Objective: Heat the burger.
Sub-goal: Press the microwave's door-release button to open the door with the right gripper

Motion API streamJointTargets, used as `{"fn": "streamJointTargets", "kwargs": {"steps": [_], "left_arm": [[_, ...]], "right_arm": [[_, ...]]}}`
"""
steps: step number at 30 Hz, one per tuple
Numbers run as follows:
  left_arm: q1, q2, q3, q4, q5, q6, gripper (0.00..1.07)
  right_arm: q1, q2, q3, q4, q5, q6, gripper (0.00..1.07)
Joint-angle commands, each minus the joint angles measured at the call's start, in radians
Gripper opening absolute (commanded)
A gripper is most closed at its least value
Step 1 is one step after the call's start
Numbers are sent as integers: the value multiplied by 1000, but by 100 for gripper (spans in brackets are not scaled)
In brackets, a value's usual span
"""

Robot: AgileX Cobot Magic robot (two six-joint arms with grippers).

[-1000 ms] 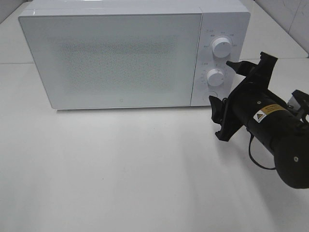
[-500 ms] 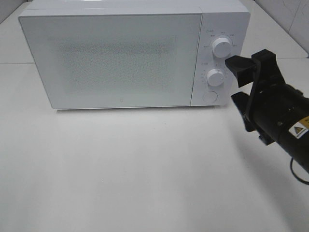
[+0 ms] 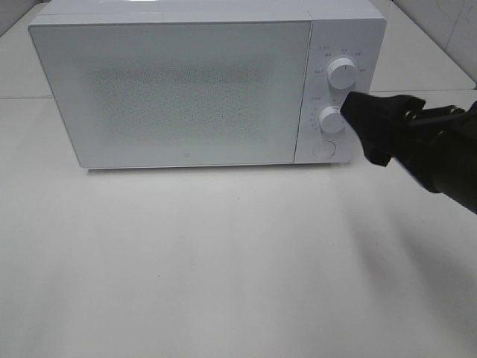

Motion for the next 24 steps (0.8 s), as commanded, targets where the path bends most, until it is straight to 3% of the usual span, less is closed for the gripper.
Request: {"fn": "streamJointTargets", "kwargs": {"steps": [1,8,10,14,17,18,19,21,23,24], "left_arm": [[-6,-15,0,5,-14,-2,101],[-6,-15,0,5,-14,-2,101],[-6,-15,0,5,-14,-2,101],[-6,-15,0,5,-14,-2,101],[-6,-15,0,5,-14,-2,101],[-6,-15,0,5,-14,-2,101],[-6,-15,0,5,-14,-2,101],[-6,-15,0,5,-14,-2,101],[-6,-15,0,5,-14,-2,101],[-6,-15,0,5,-14,-2,101]], "right_arm": [[-4,-55,-72,7,281,-194,76],[-4,-59,-241,-7,657,-413,76],[-4,-59,-309,-84,825,-442,76],[-20,-59,-360,-165,981,-402,76],[-88,-59,-396,-218,1144,-328,76],[-149,-59,-419,-263,1226,-281,76],[-149,-59,-419,-263,1226,-281,76],[-258,-59,-450,-340,1326,-204,76],[-284,-59,-458,-368,1357,-182,76],[-338,-59,-473,-408,1405,-146,76]]}}
